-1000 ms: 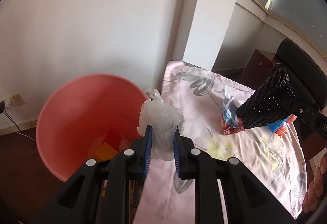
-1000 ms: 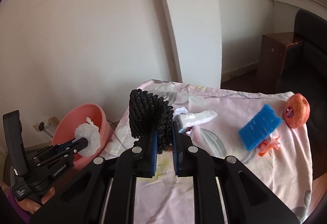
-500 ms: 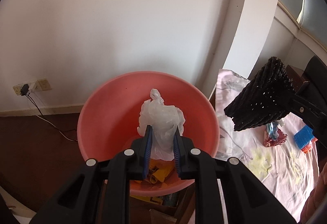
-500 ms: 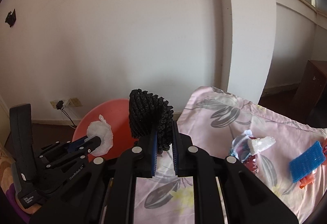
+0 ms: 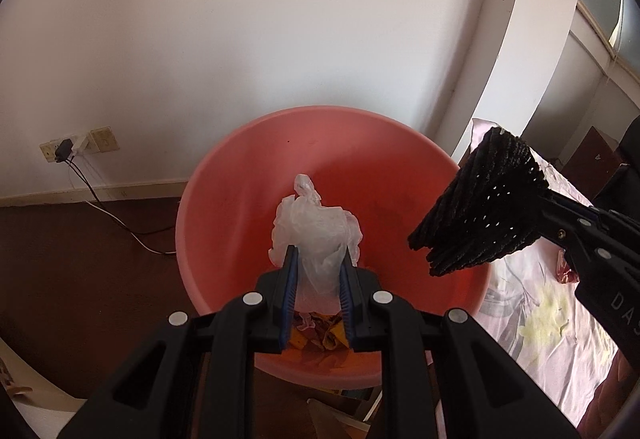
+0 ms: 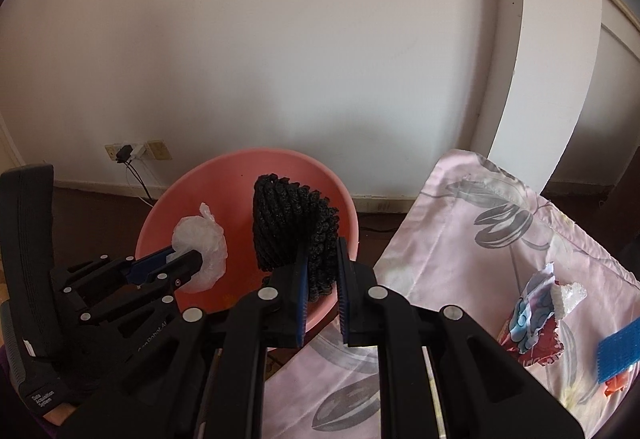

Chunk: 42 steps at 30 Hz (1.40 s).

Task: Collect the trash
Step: 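Carry both items over the pink bucket and open both grippers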

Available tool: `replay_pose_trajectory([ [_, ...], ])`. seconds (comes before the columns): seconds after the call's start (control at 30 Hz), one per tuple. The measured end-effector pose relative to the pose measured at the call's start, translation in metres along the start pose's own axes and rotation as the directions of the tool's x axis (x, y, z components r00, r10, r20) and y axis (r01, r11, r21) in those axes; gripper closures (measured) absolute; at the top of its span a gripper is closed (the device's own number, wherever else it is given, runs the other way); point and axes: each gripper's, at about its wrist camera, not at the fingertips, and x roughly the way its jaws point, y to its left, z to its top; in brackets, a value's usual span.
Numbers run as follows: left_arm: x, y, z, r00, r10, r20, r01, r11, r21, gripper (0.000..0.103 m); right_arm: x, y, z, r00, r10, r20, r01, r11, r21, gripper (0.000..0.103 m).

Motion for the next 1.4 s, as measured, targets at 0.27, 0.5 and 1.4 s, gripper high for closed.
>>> replay_pose_trajectory([
  [0.27, 0.011, 0.001, 0.0, 1.0, 0.002, -0.031, -0.002, 1.0, -0.013, 0.085, 0.013, 0.01, -0.003, 0.999, -0.003, -0.034, 0.002, 0.999, -0.032, 0.09],
  [0.5, 0.012, -0.001, 0.001, 0.999, 0.008, -0.043, -0.009, 1.0, -0.02, 0.079, 0.019, 0.009, -0.004, 0.998, 0.019, -0.063, -0.021, 1.0, -0.017, 0.09],
  [1.4, -0.01, -0.004, 0.003, 1.0, 0.013, -0.008, -0.013, 1.0, -0.019, 0.066, -0.003, -0.004, -0.008, 0.996, 0.078, -0.033, -0.077, 0.996, 0.038, 0.081],
])
